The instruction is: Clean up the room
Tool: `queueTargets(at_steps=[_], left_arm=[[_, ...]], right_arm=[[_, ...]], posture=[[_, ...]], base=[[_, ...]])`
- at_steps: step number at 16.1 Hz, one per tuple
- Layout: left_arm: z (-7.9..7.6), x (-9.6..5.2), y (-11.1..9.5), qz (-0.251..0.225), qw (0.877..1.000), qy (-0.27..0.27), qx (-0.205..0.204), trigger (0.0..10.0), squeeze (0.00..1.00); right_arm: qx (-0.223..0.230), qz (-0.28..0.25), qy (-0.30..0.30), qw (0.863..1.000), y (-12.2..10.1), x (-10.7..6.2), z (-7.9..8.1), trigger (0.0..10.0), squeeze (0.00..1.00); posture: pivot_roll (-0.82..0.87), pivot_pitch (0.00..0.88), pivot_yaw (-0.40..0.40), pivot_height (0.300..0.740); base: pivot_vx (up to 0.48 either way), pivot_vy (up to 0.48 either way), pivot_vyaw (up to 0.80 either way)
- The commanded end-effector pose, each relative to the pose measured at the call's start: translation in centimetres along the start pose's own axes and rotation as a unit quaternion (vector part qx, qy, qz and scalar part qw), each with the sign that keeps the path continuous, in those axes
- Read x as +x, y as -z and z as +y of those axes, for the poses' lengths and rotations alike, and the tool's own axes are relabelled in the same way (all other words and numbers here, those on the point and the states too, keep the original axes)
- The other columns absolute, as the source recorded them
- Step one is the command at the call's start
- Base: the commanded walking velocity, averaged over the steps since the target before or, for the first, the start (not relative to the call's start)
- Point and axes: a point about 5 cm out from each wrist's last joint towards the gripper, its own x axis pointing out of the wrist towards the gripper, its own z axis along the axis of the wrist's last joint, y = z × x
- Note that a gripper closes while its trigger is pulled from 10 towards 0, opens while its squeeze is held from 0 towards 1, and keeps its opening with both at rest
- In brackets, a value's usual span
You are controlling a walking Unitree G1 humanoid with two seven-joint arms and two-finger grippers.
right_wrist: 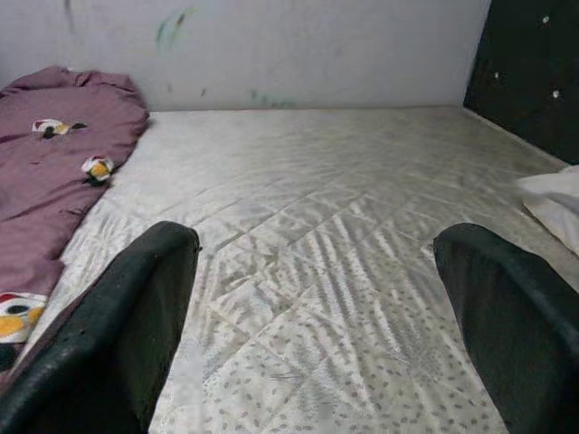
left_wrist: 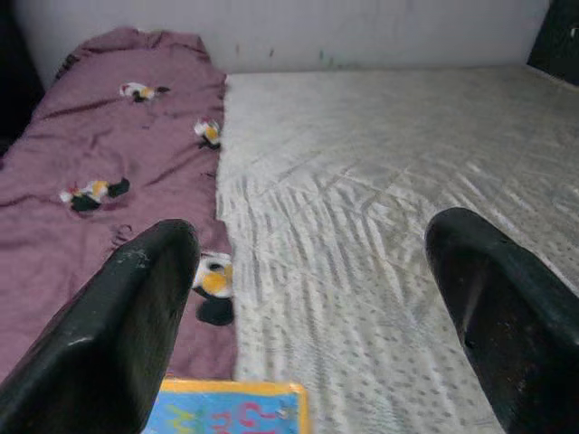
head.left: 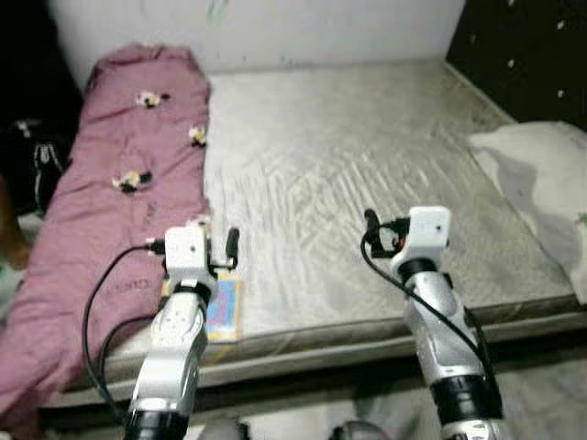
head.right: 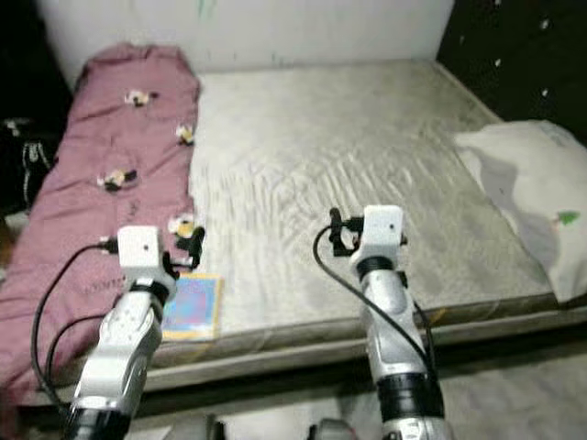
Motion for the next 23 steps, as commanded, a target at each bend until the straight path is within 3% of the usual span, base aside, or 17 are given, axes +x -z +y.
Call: queueTargets(at_steps=[1, 12, 16, 17, 19, 20, 22, 23], left_arm=[[0.88, -0.03, -0.02, 0.0, 1.0, -0.015, 0.008, 10.0, 0.0], [0.88, -0.12, -0.38, -0.033, 0.999, -0.008, 0.015, 10.0, 0.0], [0.72, -0.24, -0.58, -0.04, 0.999, -0.008, 0.001, 10.0, 0.0], [0.58, -0.26, -0.57, -0.034, 0.999, -0.008, -0.026, 10.0, 0.0], [0.4, -0.26, -0.76, -0.023, 0.999, -0.023, -0.007, 10.0, 0.0], [0.34, -0.42, -0.94, -0.04, 0.998, 0.02, -0.039, 10.0, 0.0], [1.12, -0.47, -0.54, -0.029, 0.999, -0.016, -0.023, 10.0, 0.0], [0.9, -0.47, -0.36, -0.021, 1.0, -0.01, -0.018, 10.0, 0.0]], right_arm=[[0.006, -0.01, -0.013, 1.0, -0.61, 0.33, 0.97, 10.0, 0.0], [0.005, -0.004, -0.021, 1.0, -0.41, 0.47, 1.18, 10.0, 0.0], [0.006, -0.002, -0.022, 1.0, -0.33, 0.42, 1.2, 10.0, 0.0], [0.007, -0.001, -0.022, 1.0, -0.3, 0.41, 1.22, 10.0, 0.0], [0.007, 0.0, -0.022, 1.0, -0.31, 0.42, 1.21, 10.0, 0.0], [0.008, 0.001, -0.02, 1.0, -0.26, 0.39, 1.1, 10.0, 0.0], [0.009, 0.003, -0.017, 1.0, -0.16, 0.27, 1.0, 10.0, 0.0], [0.007, 0.006, -0.017, 1.0, -0.01, 0.16, 0.98, 10.0, 0.0]], posture=[[-0.03, 0.012, 0.003, 0.74], [-0.03, 0.008, -0.002, 0.74], [-0.03, 0.009, -0.002, 0.74], [-0.03, 0.009, -0.002, 0.74], [-0.03, 0.015, 0.0, 0.74], [-0.03, 0.018, 0.001, 0.74], [-0.04, 0.022, 0.001, 0.74], [-0.03, 0.024, 0.001, 0.74]], base=[[0.0, 0.48, 0.0], [0.0, 0.473, 0.0], [0.0, 0.129, 0.0], [0.0, 0.0, 0.0], [0.0, 0.0, 0.0], [0.0, 0.0, 0.0], [0.0, 0.0, 0.0], [0.0, 0.0, 0.0]])
